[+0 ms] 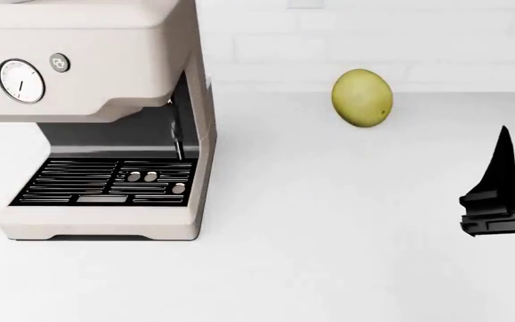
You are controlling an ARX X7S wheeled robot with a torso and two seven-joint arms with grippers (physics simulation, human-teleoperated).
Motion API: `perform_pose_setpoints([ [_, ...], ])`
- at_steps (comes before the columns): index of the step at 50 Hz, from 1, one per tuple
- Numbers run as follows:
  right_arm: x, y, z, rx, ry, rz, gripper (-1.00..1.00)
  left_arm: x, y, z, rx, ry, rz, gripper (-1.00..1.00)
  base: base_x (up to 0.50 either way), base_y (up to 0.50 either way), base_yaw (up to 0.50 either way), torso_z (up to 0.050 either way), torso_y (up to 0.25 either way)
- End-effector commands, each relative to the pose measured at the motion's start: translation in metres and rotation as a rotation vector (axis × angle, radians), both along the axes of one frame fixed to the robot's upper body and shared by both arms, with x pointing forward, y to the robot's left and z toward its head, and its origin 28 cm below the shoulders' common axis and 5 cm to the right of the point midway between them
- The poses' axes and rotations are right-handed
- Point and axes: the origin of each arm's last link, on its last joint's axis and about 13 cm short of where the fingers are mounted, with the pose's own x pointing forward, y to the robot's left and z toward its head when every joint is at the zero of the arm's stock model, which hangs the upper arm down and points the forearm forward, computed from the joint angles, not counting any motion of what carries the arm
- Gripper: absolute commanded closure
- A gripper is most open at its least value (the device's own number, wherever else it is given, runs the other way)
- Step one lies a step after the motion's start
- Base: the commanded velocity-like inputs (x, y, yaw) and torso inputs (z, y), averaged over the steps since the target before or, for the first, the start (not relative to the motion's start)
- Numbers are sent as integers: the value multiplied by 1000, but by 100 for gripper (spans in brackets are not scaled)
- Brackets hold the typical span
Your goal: A wet mug is on the counter and needs to be dried. Pick it up and place it upside down in the open cabinet.
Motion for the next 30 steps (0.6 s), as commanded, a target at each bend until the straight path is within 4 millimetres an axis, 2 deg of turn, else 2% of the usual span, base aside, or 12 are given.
perform_pose_setpoints([
  [1,-7,-2,-6,4,2,-11,-100,-1,9,7,-21,26,102,100,0,0,0,0,0],
  [8,-12,-3,-9,1,4,-15,-100,1,14,5,-27,76,142,100,0,0,0,0,0],
  [30,-20,-5,-17,-1,6,-27,-100,11,11,-15,20,197,212,100,0,0,0,0,0],
])
